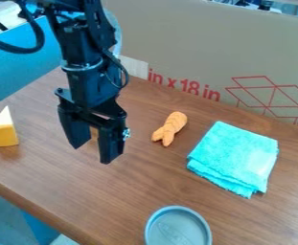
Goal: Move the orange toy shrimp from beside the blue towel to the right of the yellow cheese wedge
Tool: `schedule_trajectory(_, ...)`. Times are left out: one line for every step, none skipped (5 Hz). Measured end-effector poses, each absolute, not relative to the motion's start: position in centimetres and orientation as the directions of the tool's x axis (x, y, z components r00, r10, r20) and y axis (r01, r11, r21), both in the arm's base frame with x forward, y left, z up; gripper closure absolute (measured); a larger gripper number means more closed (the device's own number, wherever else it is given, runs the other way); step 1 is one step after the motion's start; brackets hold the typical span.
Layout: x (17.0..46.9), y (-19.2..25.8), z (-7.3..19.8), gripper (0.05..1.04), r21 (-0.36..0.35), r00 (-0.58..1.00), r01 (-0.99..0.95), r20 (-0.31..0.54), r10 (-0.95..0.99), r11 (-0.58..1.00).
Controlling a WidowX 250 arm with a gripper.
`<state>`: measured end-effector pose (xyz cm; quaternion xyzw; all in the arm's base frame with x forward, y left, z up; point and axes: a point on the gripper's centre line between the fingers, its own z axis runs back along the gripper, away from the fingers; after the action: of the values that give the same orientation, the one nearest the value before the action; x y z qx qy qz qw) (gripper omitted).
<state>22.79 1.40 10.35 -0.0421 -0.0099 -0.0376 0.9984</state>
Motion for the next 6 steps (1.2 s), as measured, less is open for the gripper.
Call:
schedule_trajectory(22.7, 1.2, 9.7, 0.083, -0.089, 0.997, 0.078, -0.006, -0.079, 0.993)
schedule_trajectory(27.1, 0.2, 8.2, 0.083, -0.085, 0.996, 0.092, -0.002, -0.093, 0.992)
schedule_trajectory(30.2, -0.7, 8.6, 0.083, -0.081, 0.994, 0.11, -0.017, -0.112, 0.991)
schedule_trajectory(32.0, -2.0, 8.4, 0.083, -0.076, 0.991, 0.133, -0.012, -0.134, 0.988)
schedule_trajectory(33.6, -3.1, 7.5, 0.083, -0.054, 0.988, 0.153, -0.008, -0.153, 0.987)
schedule_trajectory(34.7, -3.8, 6.4, 0.082, -0.014, 0.991, 0.132, 0.019, -0.131, 0.991)
